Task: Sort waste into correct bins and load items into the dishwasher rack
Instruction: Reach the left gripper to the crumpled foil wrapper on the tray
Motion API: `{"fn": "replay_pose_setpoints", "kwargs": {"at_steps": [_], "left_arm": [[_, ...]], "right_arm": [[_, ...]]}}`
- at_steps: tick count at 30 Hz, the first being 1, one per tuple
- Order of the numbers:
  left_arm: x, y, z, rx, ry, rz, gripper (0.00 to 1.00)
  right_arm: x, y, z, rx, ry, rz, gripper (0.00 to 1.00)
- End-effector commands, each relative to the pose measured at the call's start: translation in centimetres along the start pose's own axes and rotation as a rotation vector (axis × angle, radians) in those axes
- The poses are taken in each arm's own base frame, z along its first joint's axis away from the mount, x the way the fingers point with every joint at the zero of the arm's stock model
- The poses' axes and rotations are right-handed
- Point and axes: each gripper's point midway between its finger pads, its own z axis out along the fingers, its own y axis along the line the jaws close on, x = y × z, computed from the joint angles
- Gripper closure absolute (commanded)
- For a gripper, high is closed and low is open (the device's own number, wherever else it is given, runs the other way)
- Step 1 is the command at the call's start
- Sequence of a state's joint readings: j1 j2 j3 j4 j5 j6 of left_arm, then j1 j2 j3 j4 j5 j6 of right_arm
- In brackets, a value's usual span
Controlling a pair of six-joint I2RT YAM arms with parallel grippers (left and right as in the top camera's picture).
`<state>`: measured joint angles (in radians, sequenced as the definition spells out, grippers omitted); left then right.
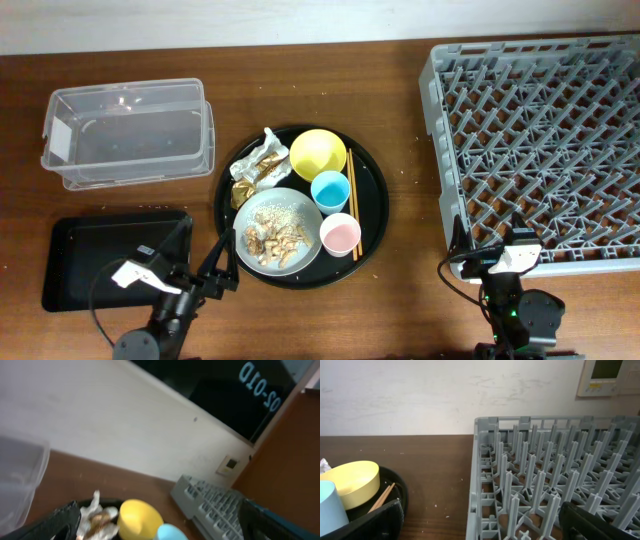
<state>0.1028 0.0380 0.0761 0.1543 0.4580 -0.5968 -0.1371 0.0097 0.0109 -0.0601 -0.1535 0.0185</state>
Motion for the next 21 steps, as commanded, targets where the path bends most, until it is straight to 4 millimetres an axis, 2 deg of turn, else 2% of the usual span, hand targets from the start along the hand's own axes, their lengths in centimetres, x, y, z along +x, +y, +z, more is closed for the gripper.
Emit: {"fn": "replay_pose_setpoints", "kwargs": {"at_steps": [1,3,4,7,10,11,12,13,14,15,16,17,19,20,21], "left_arm": [[-4.2,-1.5,1.2,-0.069,0.055,0.072,0.01],[-5.3,-1.1,4.1,-0.158,0.307,0.086,0.01],[-5.8,-1.5,5.2,-0.147,0.359,0.057,0.01],[-5.9,-4.5,8.1,0.075,0.443,-0.007,0.01],[-5.0,-4.1,10.5,0.103,0.512,-0.031,0.01],[-4.5,-3.4,12.2,0.013,0.603,0.002,0.01],[-4.3,-2.2,13.0,-0.11,0.687,0.072,0.01],[-4.0,-0.9,14.2,-0.288,0.822,0.199,0.01],[-3.9,-0.9,15.0,-0.334,0.865,0.244,0.01],[-3.3,-1.7,17.0,-0.335,0.895,0.279,0.01],[-2.5,-1.9,17.5,-0.325,0.913,0.281,0.01],[-0.4,-1.5,17.9,-0.325,0.973,0.277,0.01],[1.8,-0.8,18.4,-0.329,1.027,0.275,0.01],[2.7,0.0,19.1,-0.341,1.035,0.288,0.01],[3.4,1.8,19.4,-0.408,1.05,0.32,0.01]], "right_arm": [[0.3,-0.3,0.0,0.015,0.005,-0.003,0.02],[0.3,-0.3,0.0,0.015,0.005,-0.003,0.02],[0.3,-0.3,0.0,0.015,0.005,-0.003,0.02],[0.3,-0.3,0.0,0.015,0.005,-0.003,0.02],[0.3,-0.3,0.0,0.015,0.005,-0.003,0.02],[0.3,-0.3,0.0,0.015,0.005,-0.003,0.02],[0.3,-0.3,0.0,0.015,0.005,-0.003,0.02],[0.3,-0.3,0.0,0.015,0.005,-0.003,0.02],[0.3,-0.3,0.0,0.015,0.005,-0.003,0.02],[0.3,-0.3,0.0,0.015,0.005,-0.003,0.02],[0.3,-0.3,0.0,0.015,0.005,-0.003,0.02],[0.3,-0.3,0.0,0.015,0.005,-0.003,0.02],[0.3,-0.3,0.0,0.015,0.005,-0.003,0.02],[0.3,-0.3,0.0,0.015,0.005,-0.003,0.02],[0.3,-0.3,0.0,0.015,0.005,-0.003,0.02]]}}
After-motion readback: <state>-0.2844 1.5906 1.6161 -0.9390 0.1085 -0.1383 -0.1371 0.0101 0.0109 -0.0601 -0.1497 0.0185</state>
